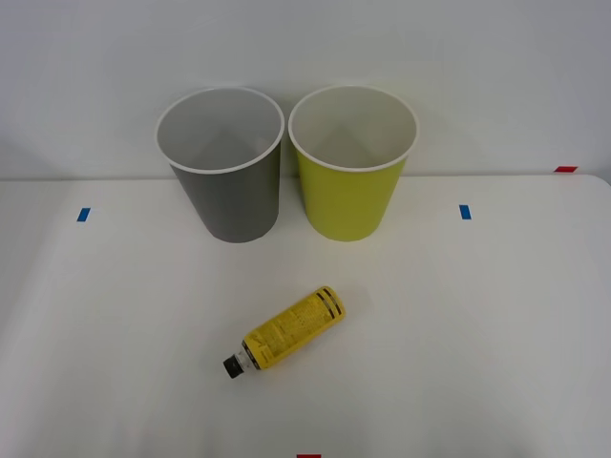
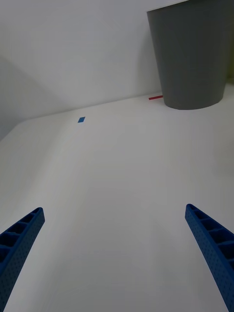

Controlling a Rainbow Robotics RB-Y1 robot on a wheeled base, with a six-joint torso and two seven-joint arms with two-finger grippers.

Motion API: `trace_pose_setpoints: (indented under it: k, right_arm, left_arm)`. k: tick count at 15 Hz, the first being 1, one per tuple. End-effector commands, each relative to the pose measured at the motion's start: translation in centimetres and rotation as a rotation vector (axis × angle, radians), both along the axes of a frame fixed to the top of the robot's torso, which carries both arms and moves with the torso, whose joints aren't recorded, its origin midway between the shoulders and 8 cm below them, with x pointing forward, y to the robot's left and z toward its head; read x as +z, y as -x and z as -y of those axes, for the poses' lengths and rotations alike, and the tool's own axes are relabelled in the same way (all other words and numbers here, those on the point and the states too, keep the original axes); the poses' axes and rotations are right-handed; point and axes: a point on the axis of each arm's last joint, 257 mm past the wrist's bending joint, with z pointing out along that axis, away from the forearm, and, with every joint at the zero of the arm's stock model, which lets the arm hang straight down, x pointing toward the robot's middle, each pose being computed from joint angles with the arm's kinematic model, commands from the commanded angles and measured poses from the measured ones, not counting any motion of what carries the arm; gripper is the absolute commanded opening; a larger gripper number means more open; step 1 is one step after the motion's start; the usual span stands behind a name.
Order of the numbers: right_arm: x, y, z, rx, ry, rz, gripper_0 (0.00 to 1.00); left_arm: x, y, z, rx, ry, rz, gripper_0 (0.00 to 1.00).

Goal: Put cans in the gray bin and PET bottles in the light green bin.

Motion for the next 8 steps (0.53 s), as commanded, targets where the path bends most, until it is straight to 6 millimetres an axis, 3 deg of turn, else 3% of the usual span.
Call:
trace_pose_setpoints:
  k: [1,8]
  right_arm:
    - [0.0,0.0,0.0,0.0,0.0,0.0,0.0]
    - [0.0,0.0,0.0,0.0,0.0,0.0,0.0]
  left_arm:
    - [0.0,0.0,0.0,0.0,0.0,0.0,1.0]
    - [0.0,0.0,0.0,0.0,0.0,0.0,1.0]
